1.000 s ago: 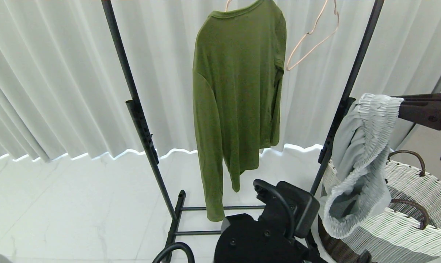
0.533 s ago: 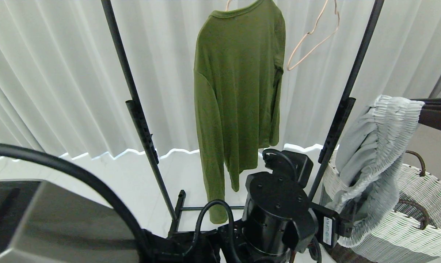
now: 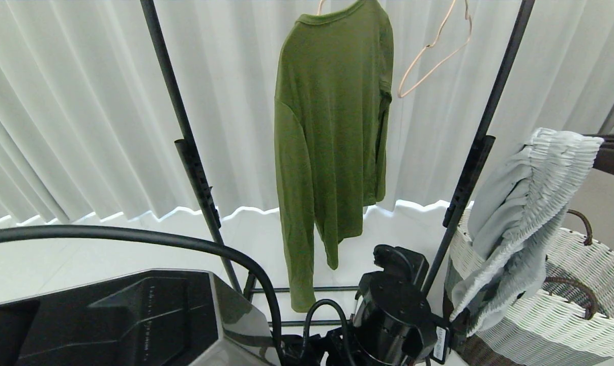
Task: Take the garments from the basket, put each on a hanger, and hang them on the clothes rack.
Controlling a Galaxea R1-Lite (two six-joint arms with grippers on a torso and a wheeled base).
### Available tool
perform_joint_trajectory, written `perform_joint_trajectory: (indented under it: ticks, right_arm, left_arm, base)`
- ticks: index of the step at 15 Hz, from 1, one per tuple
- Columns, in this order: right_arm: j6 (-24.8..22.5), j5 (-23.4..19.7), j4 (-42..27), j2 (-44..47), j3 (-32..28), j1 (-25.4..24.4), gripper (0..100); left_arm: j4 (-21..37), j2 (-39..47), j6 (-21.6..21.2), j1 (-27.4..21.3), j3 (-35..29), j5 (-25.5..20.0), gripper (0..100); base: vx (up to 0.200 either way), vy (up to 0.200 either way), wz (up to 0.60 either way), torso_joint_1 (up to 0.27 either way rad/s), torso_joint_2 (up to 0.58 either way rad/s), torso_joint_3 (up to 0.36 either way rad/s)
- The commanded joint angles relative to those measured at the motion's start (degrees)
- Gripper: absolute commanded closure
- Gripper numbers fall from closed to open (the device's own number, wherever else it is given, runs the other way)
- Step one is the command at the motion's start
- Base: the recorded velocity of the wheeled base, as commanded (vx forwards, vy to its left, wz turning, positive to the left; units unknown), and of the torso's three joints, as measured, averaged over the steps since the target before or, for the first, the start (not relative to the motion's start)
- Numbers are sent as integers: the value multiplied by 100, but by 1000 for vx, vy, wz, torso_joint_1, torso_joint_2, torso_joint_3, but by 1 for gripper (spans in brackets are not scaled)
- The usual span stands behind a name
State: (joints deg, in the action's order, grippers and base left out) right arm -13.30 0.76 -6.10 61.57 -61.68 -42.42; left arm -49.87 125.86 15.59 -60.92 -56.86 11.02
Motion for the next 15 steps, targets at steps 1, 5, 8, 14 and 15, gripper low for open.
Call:
perform_joint_trajectory:
  ticks: [1, 5, 8, 14, 15]
  right_arm:
    - [3, 4, 3, -58, -1, 6, 100]
    - [3, 12, -23, -102, -1, 6, 100]
    - [20, 12, -32, -93, 16, 24, 100]
    - [20, 4, 91, 109, 218, 6, 100]
    - [12, 4, 188, 179, 218, -3, 100]
  left_arm:
    - [-14, 71, 14, 10, 193, 5, 0]
    - [-972, 36, -285, -8, 948, 5, 100]
    - [-1789, -96, -1682, 238, 1502, 128, 100]
    - [-234, -2584, -2087, 1029, 2390, 111, 100]
    - [338, -3164, -2095, 1389, 2284, 120, 100]
  base:
    - [0, 0, 0, 0, 0, 0]
    - [0, 0, 0, 0, 0, 0]
    - [0, 0, 0, 0, 0, 0]
    - [0, 0, 0, 0, 0, 0]
    - [0, 0, 0, 0, 0, 0]
